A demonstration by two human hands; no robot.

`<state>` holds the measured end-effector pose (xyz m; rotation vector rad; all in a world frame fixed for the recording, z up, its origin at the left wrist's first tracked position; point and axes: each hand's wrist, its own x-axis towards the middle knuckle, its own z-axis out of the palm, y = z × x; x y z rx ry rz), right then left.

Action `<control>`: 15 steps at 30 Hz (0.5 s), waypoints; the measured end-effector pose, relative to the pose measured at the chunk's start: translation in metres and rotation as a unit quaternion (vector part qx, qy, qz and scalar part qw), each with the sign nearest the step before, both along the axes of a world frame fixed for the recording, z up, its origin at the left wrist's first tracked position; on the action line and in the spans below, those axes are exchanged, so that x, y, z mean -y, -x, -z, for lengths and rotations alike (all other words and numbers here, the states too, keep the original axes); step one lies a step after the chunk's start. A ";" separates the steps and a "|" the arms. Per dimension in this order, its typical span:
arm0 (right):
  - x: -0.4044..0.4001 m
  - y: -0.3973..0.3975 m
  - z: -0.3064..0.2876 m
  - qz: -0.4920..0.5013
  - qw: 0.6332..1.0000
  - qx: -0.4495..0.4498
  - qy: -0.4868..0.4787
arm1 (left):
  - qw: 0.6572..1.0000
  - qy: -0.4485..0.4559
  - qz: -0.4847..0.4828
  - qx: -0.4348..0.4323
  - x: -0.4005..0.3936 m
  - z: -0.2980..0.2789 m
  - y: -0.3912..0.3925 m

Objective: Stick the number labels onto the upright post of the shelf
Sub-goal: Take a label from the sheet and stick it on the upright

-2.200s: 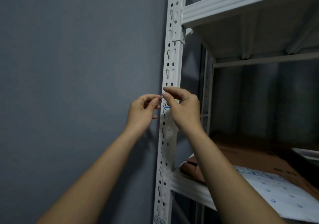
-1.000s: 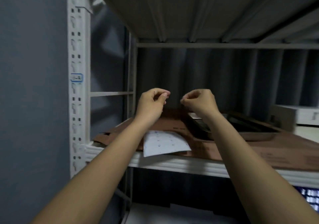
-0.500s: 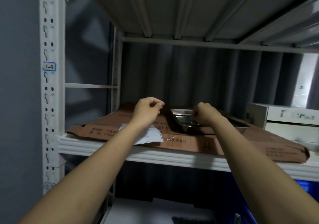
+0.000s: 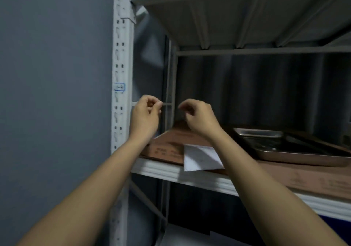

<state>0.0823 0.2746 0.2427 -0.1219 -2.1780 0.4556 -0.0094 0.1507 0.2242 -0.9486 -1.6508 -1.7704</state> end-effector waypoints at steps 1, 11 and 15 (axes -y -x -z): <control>0.013 0.017 0.000 -0.017 1.000 -0.008 0.011 | 1.000 -0.008 -0.012 -0.002 0.013 -0.001 0.012; 0.095 0.136 -0.010 -0.144 0.971 -0.033 0.189 | 0.983 0.053 -0.170 -0.044 0.100 -0.011 0.096; 0.094 0.146 -0.014 -0.168 0.963 -0.065 0.201 | 0.984 0.058 -0.159 -0.050 0.101 -0.019 0.108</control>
